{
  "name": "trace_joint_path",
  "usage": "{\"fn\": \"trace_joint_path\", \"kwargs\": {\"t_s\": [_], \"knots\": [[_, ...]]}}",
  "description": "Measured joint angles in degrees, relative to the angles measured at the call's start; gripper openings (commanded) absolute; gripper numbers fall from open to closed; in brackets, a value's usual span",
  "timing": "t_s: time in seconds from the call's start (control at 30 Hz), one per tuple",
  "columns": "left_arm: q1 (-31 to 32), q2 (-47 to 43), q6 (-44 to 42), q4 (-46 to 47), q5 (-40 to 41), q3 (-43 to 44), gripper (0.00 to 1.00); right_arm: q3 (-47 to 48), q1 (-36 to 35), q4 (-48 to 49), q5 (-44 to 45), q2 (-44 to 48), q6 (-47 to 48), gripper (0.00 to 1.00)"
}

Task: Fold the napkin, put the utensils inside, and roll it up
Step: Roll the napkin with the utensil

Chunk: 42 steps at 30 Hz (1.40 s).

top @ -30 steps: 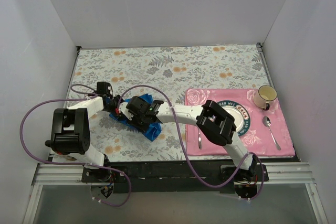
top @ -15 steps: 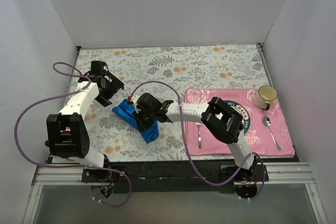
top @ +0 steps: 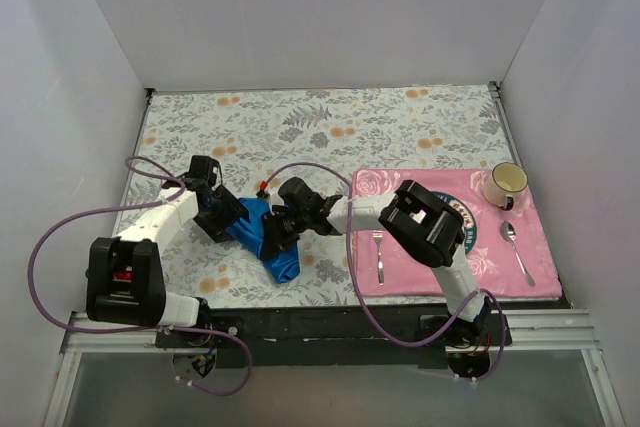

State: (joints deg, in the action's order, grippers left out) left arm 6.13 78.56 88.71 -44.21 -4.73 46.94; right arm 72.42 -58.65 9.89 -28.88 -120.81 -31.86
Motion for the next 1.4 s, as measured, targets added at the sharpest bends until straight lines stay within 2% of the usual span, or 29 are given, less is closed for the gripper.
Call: {"fn": "trace_joint_path", "kwargs": {"t_s": [0.2,0.33,0.37,0.43,0.47,0.6,0.7,0.8,0.87,0.97,1.03,1.07,1.13,1.17,1.27,1.4], "knots": [[0.09,0.81,-2.6,3.61,-2.64,-0.07,0.47,-0.2,0.04,0.63,-1.97,-0.33,-0.48,0.26],[0.09,5.05,-4.76,5.44,-3.67,0.22,0.43,-0.2,0.09,0.59,-2.23,-0.33,-0.2,0.28],[0.07,6.56,-5.09,5.88,-3.8,0.31,0.36,-0.2,0.11,0.59,-2.43,-0.33,-0.07,0.28],[-0.02,9.05,-5.79,6.19,-4.61,1.09,0.36,-0.2,0.13,0.57,-2.75,-0.33,0.33,0.26],[-0.09,9.46,-6.27,6.56,-5.22,1.42,0.36,-0.2,0.15,0.57,-2.86,-0.33,0.44,0.19],[0.0,8.66,-8.35,8.15,-6.43,1.4,0.66,-0.24,0.46,0.39,-3.17,-0.42,0.55,0.14],[0.09,4.44,-9.07,8.44,-5.03,1.16,0.71,-0.76,0.7,0.92,-3.74,-0.42,0.68,0.12],[0.07,0.39,-8.24,6.8,-1.84,1.79,0.72,-1.99,0.9,2.6,-4.74,-0.26,0.72,0.12],[0.04,-0.35,-7.04,5.55,-0.46,2.54,0.62,-3.04,1.05,3.67,-5.49,0.04,0.87,0.11],[-0.09,0.15,-5.07,4.22,-0.48,3.43,0.55,-3.65,1.49,4.24,-6.97,0.13,1.81,0.11],[-0.13,-0.57,-4.85,6.23,-2.67,2.58,0.44,-3.72,1.68,4.22,-7.58,0.13,2.49,0.11],[-0.13,-1.86,-4.57,8.26,-4.07,1.38,0.34,-3.72,1.84,4.17,-7.78,0.13,2.75,0.11],[-0.2,-6.71,-3.98,13.29,-6.73,-2.8,0.25,-3.89,2.08,4.22,-8.15,0.13,3.17,0.11],[-0.37,-9.6,-3.63,15.23,-8.2,-4.9,0.16,-3.98,2.21,4.26,-8.41,0.13,3.21,0.11],[-1.99,-14.14,-2.16,22.67,-14.23,-9.86,0.13,-4.42,2.71,4.63,-9.18,0.13,3.13,0.11],[-5.6,-12.87,1.2,36.26,-21.88,-17.53,0.12,-5.97,3.69,6.86,-10.32,0.22,1.38,0.11]]}}
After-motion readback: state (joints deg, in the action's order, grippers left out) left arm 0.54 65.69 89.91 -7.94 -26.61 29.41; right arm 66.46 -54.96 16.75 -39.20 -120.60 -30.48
